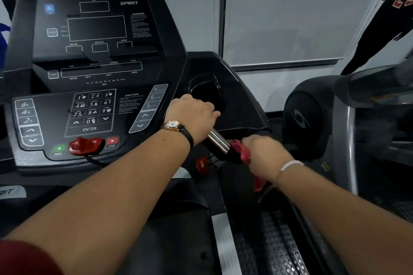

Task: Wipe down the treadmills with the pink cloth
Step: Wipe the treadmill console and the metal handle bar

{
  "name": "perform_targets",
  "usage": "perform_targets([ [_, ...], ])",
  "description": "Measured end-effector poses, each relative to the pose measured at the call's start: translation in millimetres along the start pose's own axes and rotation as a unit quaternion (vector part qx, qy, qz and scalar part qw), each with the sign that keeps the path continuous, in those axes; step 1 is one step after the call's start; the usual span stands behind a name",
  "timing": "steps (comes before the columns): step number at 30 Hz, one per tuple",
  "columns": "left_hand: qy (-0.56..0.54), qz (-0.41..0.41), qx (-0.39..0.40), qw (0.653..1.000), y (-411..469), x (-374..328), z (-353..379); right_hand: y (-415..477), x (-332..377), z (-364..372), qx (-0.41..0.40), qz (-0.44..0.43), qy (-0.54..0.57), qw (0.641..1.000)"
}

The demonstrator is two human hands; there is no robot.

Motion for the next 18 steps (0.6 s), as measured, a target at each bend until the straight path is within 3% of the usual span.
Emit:
perform_targets([
  [5,-0.006,0.005,0.005,1.0,-0.7,-0.1,-0.5,-32.6,-60.5,-26.2,-0.145,0.091,0.052,0.984],
  [8,-0.007,-0.006,0.007,1.0,-0.7,0.2,-0.8,-43.9,-59.8,20.8,-0.04,0.083,0.149,0.985],
  [10,-0.007,-0.007,0.01,1.0,-1.1,0.0,-1.2,-45.9,-52.5,42.0,0.009,0.045,0.098,0.994],
  [13,0.0,0.0,0.003,1.0,-1.5,-1.3,-2.0,-35.5,-57.5,41.3,-0.036,0.016,0.069,0.997],
  [16,-0.004,0.003,0.005,1.0,-1.8,-0.9,-1.8,-22.8,-70.5,36.4,-0.07,0.105,0.107,0.986],
  [18,-0.014,0.004,0.009,1.0,-1.9,-0.7,-2.7,-18.4,-64.3,32.3,-0.097,0.13,0.07,0.984],
])
Point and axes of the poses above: each hand's wrist, its own y-axis towards the middle knuckle, its own z-axis out of the palm, x = y × z, the point moved 6 cm from there along y, towards the middle knuckle, and after that the axes turned 12 degrees about -z, right-handed, at the moved point
